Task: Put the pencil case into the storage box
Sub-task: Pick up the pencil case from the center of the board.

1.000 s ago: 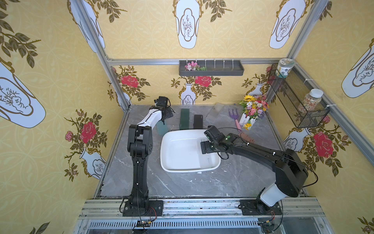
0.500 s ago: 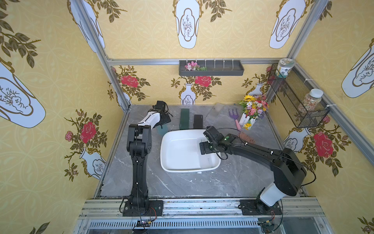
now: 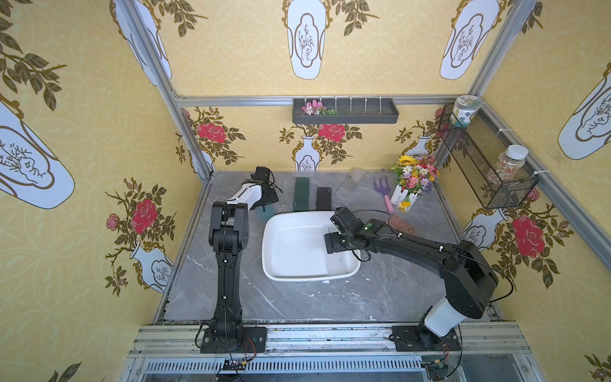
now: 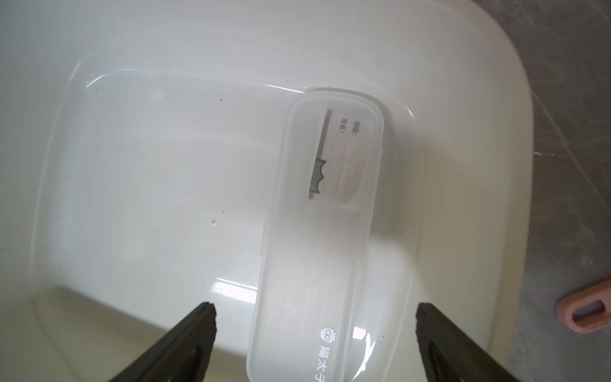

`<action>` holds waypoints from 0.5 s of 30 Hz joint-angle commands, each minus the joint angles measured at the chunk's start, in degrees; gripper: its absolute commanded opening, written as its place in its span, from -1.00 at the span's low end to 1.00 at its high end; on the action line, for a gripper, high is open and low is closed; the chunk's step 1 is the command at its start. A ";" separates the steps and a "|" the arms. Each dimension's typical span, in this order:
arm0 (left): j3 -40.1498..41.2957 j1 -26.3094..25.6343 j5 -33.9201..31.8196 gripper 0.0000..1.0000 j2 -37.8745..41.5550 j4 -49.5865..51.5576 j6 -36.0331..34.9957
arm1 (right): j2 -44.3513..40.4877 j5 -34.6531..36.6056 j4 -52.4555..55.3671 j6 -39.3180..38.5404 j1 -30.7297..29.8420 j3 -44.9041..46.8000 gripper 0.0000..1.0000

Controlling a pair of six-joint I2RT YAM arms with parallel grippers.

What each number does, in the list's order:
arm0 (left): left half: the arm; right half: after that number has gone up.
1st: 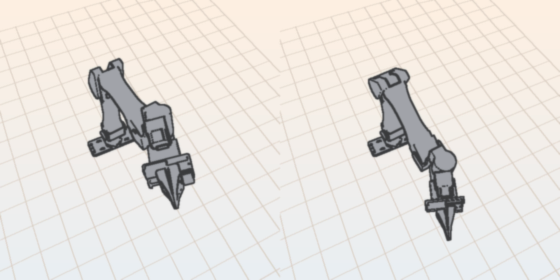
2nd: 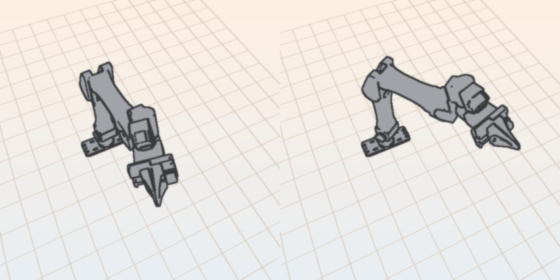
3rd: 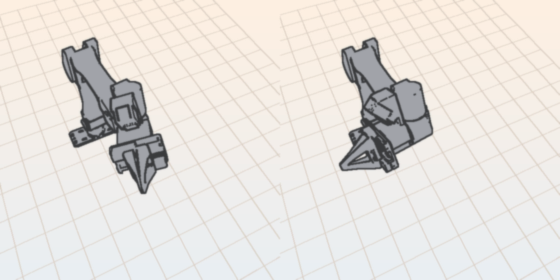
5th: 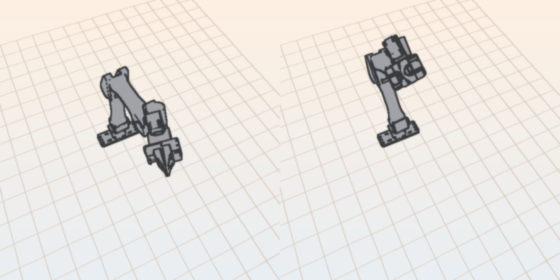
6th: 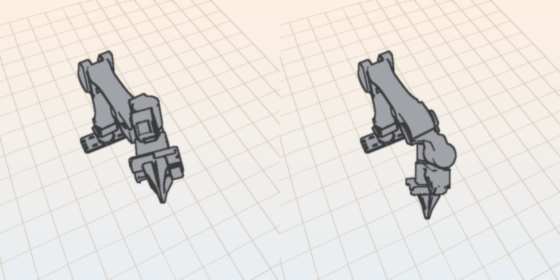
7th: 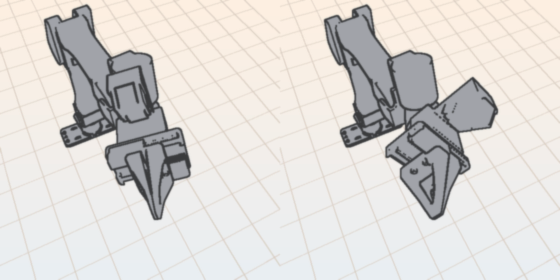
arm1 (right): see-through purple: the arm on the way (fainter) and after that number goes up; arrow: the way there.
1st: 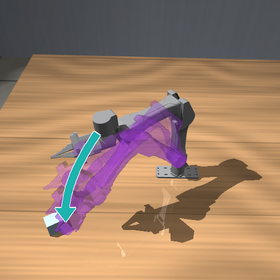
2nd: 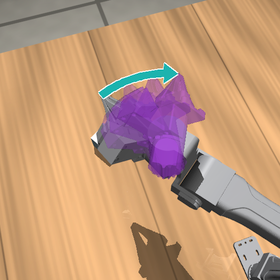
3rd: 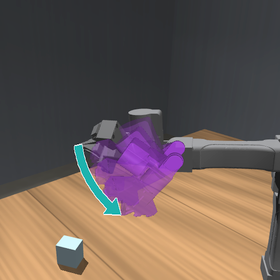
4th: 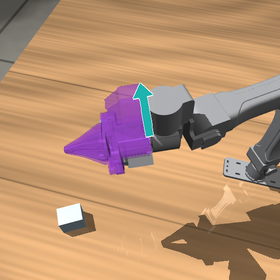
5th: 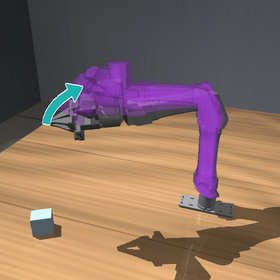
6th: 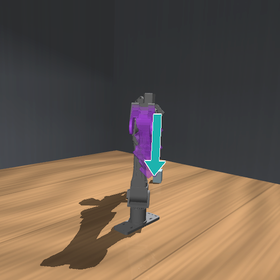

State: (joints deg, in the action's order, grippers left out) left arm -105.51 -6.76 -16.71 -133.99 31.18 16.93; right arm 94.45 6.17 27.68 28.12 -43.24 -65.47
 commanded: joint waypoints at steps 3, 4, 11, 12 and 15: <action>0.38 0.00 0.32 0.56 -0.29 -1.17 -0.58 | 0.57 0.85 -1.51 0.18 -0.21 -0.06 0.94; 0.52 0.02 0.32 0.56 -0.30 -1.17 -0.58 | 0.69 0.84 -1.58 0.16 -0.26 0.08 0.94; 1.43 0.01 0.03 0.57 -0.14 -1.90 -0.58 | 0.49 1.12 -1.45 0.23 -0.26 0.15 0.94; 1.70 0.00 0.01 0.57 0.12 -2.16 -0.58 | 0.48 1.20 -1.49 0.19 -0.28 0.17 0.94; 2.36 0.00 -0.07 0.56 1.00 -2.52 -0.58 | 0.30 1.23 -1.42 0.27 -0.27 0.17 0.94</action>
State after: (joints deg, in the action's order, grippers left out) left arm -103.98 -6.79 -16.75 -133.34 28.27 16.88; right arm 94.98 6.35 27.03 28.25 -43.44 -65.47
